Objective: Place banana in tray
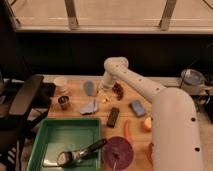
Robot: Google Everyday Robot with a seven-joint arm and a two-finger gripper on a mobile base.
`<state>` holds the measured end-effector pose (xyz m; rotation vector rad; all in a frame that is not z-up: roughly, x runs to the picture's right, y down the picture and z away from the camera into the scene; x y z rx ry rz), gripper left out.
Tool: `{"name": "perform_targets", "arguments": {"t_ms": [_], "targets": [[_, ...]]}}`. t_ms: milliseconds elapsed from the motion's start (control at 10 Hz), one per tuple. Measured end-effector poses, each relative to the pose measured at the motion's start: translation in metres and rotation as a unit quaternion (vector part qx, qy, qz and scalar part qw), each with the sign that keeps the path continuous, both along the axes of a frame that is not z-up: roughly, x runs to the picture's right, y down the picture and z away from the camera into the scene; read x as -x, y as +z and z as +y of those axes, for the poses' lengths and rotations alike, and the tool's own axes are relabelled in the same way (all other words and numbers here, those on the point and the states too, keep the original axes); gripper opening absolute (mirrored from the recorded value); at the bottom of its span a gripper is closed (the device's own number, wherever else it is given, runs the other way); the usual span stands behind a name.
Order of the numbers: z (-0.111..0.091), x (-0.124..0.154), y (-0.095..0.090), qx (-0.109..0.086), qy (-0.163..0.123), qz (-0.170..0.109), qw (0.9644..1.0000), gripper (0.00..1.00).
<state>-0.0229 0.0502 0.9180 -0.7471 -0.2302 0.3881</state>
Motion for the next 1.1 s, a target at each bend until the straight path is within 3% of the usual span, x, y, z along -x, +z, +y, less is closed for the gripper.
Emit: {"name": "perform_targets", "arguments": {"t_ms": [300,700,900,1100], "targets": [[-0.004,-0.004,0.012,-0.012,0.001,0.018,0.9998,0.65],[-0.038,-0.023,0.004,-0.043,0.028,0.031,0.9982,0.65],[-0.048,-0.025,0.003,-0.046,0.034,0.031,0.9979,0.65],[-0.045,-0.027,0.012,-0.037,0.035,0.030,0.9983,0.65]]}}
